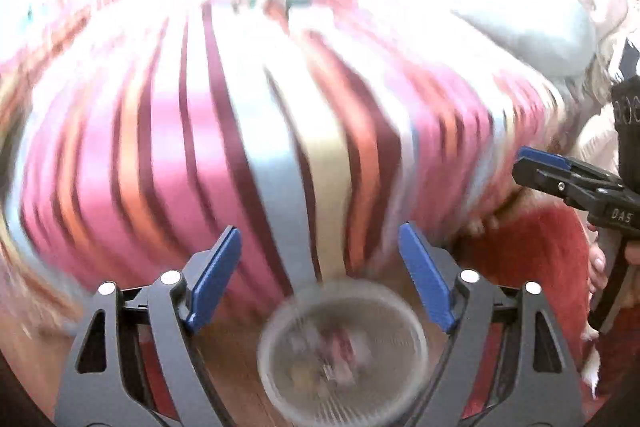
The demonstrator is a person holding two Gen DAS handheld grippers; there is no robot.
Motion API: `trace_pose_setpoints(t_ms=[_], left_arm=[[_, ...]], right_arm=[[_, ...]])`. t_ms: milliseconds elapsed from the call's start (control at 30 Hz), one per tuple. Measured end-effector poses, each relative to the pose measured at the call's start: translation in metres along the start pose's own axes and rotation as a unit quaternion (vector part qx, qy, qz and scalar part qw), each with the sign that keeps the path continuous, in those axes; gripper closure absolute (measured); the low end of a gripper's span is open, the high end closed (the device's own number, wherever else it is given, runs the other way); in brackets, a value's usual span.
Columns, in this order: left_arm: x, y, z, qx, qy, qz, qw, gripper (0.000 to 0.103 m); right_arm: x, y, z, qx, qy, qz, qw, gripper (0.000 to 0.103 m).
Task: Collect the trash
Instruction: 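Carry both plush toys to the wastebasket and release them, then grasp white square case with left tool while right tool grasps white box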
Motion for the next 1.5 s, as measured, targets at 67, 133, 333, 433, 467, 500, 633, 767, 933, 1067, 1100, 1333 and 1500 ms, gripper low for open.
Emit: trace_pose_setpoints(t_ms=[67, 133, 333, 433, 467, 500, 633, 767, 933, 1067, 1100, 1333, 1500], left_arm=[[0.011, 0.001, -0.033, 0.005, 0.035, -0.014, 0.9993, 0.016], [0.031, 0.001, -0.066, 0.000, 0.055, -0.021, 0.9983, 0.016], [0.126, 0.003, -0.142, -0.007, 0.016, -0.037, 0.9991, 0.016], [0.160, -0.003, -0.160, -0.025, -0.010, -0.030, 0.9992, 0.016], [0.167, -0.006, -0.162, -0.031, -0.016, -0.031, 0.9989, 0.016], [0.174, -0.008, -0.166, -0.036, -0.021, -0.035, 0.9985, 0.016], [0.195, -0.012, -0.176, -0.032, -0.026, -0.055, 0.9976, 0.016], [0.205, -0.007, -0.182, -0.017, -0.028, -0.074, 0.9968, 0.016], [0.214, -0.005, -0.188, -0.014, -0.034, -0.085, 0.9957, 0.016], [0.220, -0.008, -0.193, -0.017, -0.035, -0.091, 0.9951, 0.016], [0.220, -0.008, -0.193, -0.017, -0.036, -0.092, 0.9950, 0.016], [0.216, -0.008, -0.193, -0.018, -0.026, -0.087, 0.9957, 0.035], [0.210, -0.016, -0.193, -0.043, -0.010, -0.058, 0.9973, 0.042]], right_arm=[[0.014, 0.013, -0.030, 0.003, 0.029, 0.017, 0.999, 0.023], [0.034, 0.022, -0.059, 0.013, 0.038, 0.017, 0.999, 0.023], [0.116, 0.026, -0.143, -0.049, 0.044, 0.068, 0.996, 0.023], [0.164, 0.033, -0.176, -0.094, 0.022, 0.078, 0.992, 0.023], [0.182, 0.036, -0.185, -0.110, 0.011, 0.080, 0.991, 0.022], [0.194, 0.039, -0.191, -0.119, 0.007, 0.084, 0.989, 0.022], [0.221, 0.048, -0.204, -0.122, -0.015, 0.063, 0.990, 0.022], [0.237, 0.048, -0.216, -0.127, -0.017, 0.060, 0.990, 0.020], [0.255, 0.043, -0.220, -0.151, -0.032, 0.063, 0.986, 0.020], [0.269, 0.046, -0.223, -0.162, -0.041, 0.088, 0.982, 0.020], [0.272, 0.046, -0.223, -0.162, -0.044, 0.090, 0.982, 0.020], [0.282, 0.059, -0.227, -0.132, -0.060, 0.066, 0.987, 0.020], [0.271, 0.068, -0.224, -0.089, -0.054, 0.061, 0.993, 0.029]])
Point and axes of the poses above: each gripper's, at about its wrist camera, not at the fingertips, and x roughly the way its jaws point, y to its right, z to its underside, the point moved 2 cm from there along x, roughly the way its jaws point, and after that the axes turned 4 degrees about y, right-handed, at the moved point
